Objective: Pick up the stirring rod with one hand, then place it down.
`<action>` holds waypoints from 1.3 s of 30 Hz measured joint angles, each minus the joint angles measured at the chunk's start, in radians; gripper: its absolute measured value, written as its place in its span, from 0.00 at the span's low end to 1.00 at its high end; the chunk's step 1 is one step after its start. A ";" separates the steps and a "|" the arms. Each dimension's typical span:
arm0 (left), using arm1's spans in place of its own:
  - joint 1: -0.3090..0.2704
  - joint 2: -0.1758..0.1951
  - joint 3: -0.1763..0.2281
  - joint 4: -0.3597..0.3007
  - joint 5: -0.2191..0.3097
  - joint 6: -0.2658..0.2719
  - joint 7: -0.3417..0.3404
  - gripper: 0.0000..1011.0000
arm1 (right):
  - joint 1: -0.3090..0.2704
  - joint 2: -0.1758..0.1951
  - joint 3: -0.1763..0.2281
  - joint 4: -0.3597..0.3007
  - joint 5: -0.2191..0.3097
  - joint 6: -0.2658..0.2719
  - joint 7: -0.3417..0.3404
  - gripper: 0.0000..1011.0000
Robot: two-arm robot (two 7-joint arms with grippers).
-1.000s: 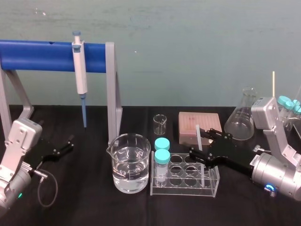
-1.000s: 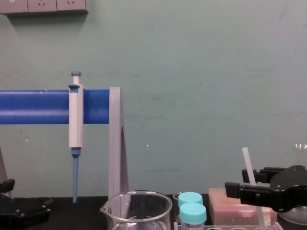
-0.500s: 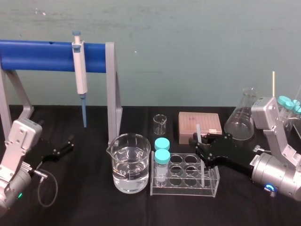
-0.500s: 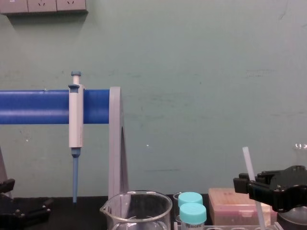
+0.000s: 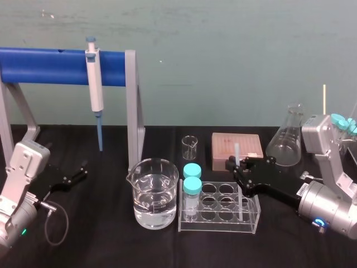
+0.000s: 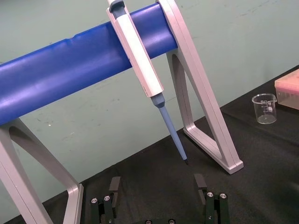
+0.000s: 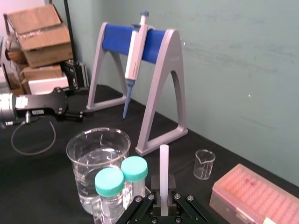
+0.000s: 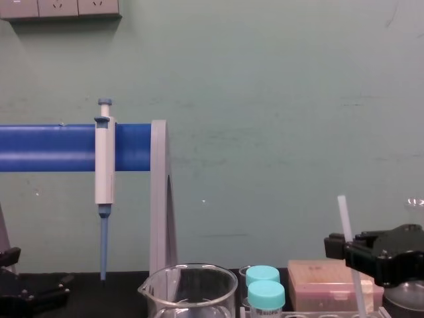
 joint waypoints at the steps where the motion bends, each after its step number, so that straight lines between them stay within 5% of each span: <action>1: 0.000 0.000 0.000 0.000 0.000 0.000 0.000 0.99 | -0.004 -0.004 0.004 0.001 0.001 -0.015 0.000 0.07; 23: 0.000 0.000 0.000 0.000 0.000 0.000 0.000 0.99 | -0.071 0.009 0.068 -0.037 0.035 -0.090 0.030 0.07; 39: 0.000 0.000 0.000 0.000 0.000 0.000 0.000 0.99 | -0.015 0.097 0.151 -0.161 0.186 0.011 0.069 0.07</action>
